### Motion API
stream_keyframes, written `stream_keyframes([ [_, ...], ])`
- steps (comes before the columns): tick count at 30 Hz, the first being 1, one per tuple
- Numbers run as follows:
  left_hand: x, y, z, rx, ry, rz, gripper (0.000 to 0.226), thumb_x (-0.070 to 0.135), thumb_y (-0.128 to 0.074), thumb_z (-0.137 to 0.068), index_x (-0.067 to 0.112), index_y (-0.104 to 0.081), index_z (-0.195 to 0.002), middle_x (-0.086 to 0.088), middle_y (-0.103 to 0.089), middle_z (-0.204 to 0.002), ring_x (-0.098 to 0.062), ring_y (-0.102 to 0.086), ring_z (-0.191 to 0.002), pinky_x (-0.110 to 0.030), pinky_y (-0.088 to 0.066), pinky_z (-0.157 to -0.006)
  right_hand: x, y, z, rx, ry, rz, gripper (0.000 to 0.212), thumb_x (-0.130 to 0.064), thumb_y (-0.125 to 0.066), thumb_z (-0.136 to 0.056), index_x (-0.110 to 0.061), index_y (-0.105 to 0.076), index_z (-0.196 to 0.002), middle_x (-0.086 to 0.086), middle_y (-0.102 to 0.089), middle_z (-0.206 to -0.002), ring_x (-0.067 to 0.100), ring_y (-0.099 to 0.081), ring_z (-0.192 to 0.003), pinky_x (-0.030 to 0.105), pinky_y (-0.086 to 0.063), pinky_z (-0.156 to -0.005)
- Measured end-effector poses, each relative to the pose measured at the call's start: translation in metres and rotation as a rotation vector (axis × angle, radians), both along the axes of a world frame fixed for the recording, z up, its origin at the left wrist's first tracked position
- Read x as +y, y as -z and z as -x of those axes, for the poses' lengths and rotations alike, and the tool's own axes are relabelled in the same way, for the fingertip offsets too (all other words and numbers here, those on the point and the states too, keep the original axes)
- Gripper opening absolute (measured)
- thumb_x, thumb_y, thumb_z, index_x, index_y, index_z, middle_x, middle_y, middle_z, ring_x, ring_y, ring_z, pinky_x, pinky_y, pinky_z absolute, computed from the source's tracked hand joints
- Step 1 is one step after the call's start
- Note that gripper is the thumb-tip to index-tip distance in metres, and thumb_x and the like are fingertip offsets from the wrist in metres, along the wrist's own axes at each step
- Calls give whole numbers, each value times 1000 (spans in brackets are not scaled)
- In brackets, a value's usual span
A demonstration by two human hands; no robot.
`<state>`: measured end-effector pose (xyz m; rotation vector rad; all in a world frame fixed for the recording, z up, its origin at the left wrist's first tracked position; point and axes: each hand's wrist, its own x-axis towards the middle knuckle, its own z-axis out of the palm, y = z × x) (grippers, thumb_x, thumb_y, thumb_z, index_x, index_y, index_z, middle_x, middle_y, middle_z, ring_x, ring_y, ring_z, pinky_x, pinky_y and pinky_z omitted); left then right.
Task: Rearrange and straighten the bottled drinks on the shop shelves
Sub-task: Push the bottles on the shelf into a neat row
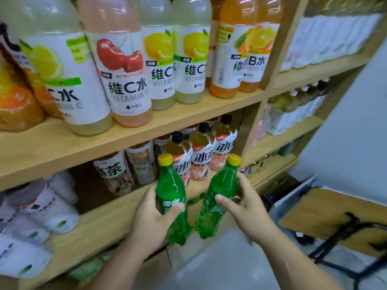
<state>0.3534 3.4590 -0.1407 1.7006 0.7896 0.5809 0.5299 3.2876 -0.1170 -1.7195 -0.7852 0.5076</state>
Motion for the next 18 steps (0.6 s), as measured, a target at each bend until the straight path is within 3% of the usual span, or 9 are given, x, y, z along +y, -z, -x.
stream_keyframes([
  [2, -23, -3, -24, 12, 30, 6, 55, 56, -79, -66, 58, -56, -116, 20, -70, -115, -10, -68, -108, -51, -56, -93, -27, 3, -23, 33, 24, -18, 58, -39, -77, -81, -38, -51, -133, -17, -70, -120, 6, -68, -112, 31, -55, -94],
  [5, -60, -6, -66, 10, 42, 39, 57, 47, -84, -64, 59, -58, -113, 21, -72, -113, -8, -70, -105, -49, -57, -94, -72, 10, -60, 92, 56, -55, 55, -33, -80, -83, -33, -55, -132, -6, -71, -122, 17, -68, -114, 44, -57, -97],
  [9, -110, -12, -128, 41, 57, 8, 56, 39, -89, -71, 44, -59, -118, 22, -71, -113, -4, -69, -103, -42, -56, -94, -137, 19, -118, 157, 95, -88, 74, -50, -86, -78, -33, -50, -141, -5, -65, -134, 19, -63, -124, 50, -52, -102],
  [12, -144, -20, -177, 37, 102, -42, 53, 13, -83, -82, 34, -58, -123, 30, -70, -108, 4, -69, -97, -28, -57, -87, -182, 20, -162, 200, 121, -147, 56, -27, -84, -83, -31, -58, -131, -2, -71, -122, 21, -70, -111, 43, -58, -92],
  [14, -167, -28, -208, 31, 130, -51, 53, 12, -82, -82, 32, -57, -125, 26, -71, -109, 2, -69, -98, -30, -57, -87, -207, 13, -188, 225, 130, -177, 51, -15, -80, -84, -26, -59, -129, 0, -74, -117, 21, -72, -106, 34, -59, -85],
  [18, -199, -44, -257, -12, 171, -31, 51, 24, -81, -77, 28, -59, -123, 12, -74, -111, 0, -70, -100, -14, -55, -75, -237, -2, -236, 234, 151, -241, 47, -4, -76, -87, -20, -60, -129, 3, -75, -113, 22, -73, -103, 30, -59, -81],
])
